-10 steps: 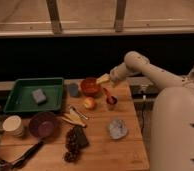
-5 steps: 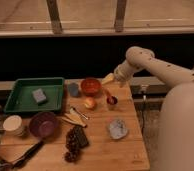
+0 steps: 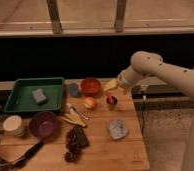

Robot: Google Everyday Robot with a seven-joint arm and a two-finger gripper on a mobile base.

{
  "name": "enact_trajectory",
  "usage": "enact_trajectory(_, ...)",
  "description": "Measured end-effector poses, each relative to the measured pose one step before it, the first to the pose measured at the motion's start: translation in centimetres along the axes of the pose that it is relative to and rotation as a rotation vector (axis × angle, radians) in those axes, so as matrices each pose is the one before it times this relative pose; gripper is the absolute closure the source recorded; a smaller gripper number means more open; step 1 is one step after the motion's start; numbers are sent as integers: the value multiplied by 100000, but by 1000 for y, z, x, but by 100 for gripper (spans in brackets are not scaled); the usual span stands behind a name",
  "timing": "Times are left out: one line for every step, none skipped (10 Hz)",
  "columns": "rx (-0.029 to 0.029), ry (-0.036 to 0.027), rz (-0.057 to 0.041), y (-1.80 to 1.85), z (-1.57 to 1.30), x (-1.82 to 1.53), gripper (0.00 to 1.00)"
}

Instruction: Wipe tray with eraser

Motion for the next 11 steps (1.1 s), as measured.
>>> enact_trajectory(-1570, 1709, 1539, 7, 728, 1740, 29)
enact_trajectory(-2018, 1896, 380, 741, 935, 1781, 29)
enact_trajectory(-1891, 1882, 64, 831, 794, 1547, 29)
enact_trajectory(-2292, 1963, 1024, 703, 643, 1800, 29)
enact_trajectory(-1857, 1701, 1042, 390, 303, 1079, 29)
enact_trajectory(-1247, 1303, -606, 594, 293, 522, 29)
enact_trajectory(-56, 148, -363, 112, 73, -15, 29)
enact_trajectory(-5, -24, 41, -48, -7, 4, 29)
enact_trajectory(-2, -108, 171, -102, -54, 19, 29)
enact_trajectory(-56, 149, -99, 51, 91, -12, 29)
enact_trajectory(-23, 96, -126, 66, 48, -7, 29)
